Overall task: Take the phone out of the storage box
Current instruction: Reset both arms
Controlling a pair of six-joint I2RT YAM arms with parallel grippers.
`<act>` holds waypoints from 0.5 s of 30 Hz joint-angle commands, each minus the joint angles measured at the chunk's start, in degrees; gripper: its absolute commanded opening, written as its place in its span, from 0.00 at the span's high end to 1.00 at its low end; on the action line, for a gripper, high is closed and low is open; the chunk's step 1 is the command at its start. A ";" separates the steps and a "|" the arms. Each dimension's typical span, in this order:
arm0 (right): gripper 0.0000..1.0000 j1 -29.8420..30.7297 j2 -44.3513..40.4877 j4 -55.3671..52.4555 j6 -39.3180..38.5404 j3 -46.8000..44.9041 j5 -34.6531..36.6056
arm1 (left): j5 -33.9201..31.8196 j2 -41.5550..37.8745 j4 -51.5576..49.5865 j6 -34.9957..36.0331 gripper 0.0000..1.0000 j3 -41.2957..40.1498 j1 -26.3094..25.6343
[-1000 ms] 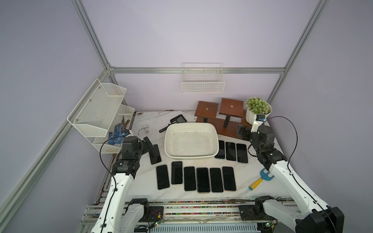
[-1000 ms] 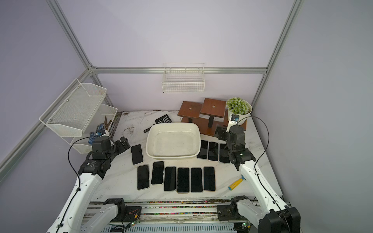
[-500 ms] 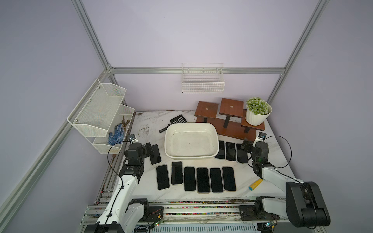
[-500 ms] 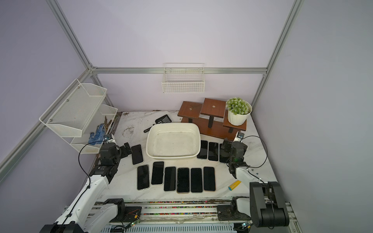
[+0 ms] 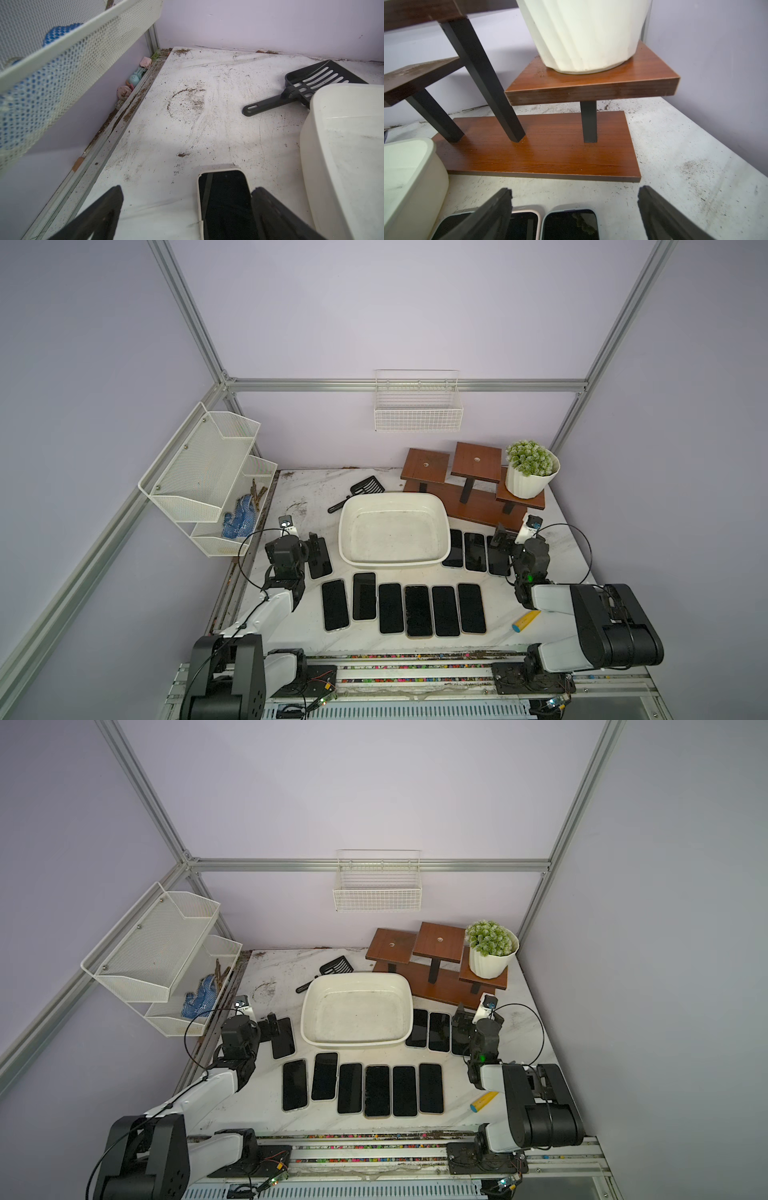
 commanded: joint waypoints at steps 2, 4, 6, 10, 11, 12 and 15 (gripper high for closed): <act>0.01 -0.13 0.36 8.21 -1.96 -3.04 -3.64 | 2.60 6.56 15.70 2.26 0.00 -1.41 0.22; 0.01 -0.11 1.56 12.13 -1.67 -4.61 -3.24 | 3.97 9.30 19.89 3.37 0.00 -1.10 0.22; 0.01 -0.10 1.98 13.37 -1.62 -5.29 -3.10 | 7.16 9.92 21.03 3.56 0.00 -0.56 0.22; 0.01 -0.15 2.56 11.96 -1.87 -4.20 -3.96 | 11.00 13.86 27.31 5.81 0.00 -3.51 -0.27; 0.01 -0.18 2.65 11.55 -1.93 -3.87 -4.22 | 11.35 14.39 30.28 6.00 0.00 -4.80 -0.40; 0.01 -0.19 2.81 11.16 -2.04 -3.51 -4.51 | 11.82 15.14 33.16 6.19 0.00 -6.10 -0.40; 0.01 -0.19 3.64 8.71 -2.55 -1.61 -5.05 | 12.04 18.66 39.67 6.77 0.00 -7.30 -0.40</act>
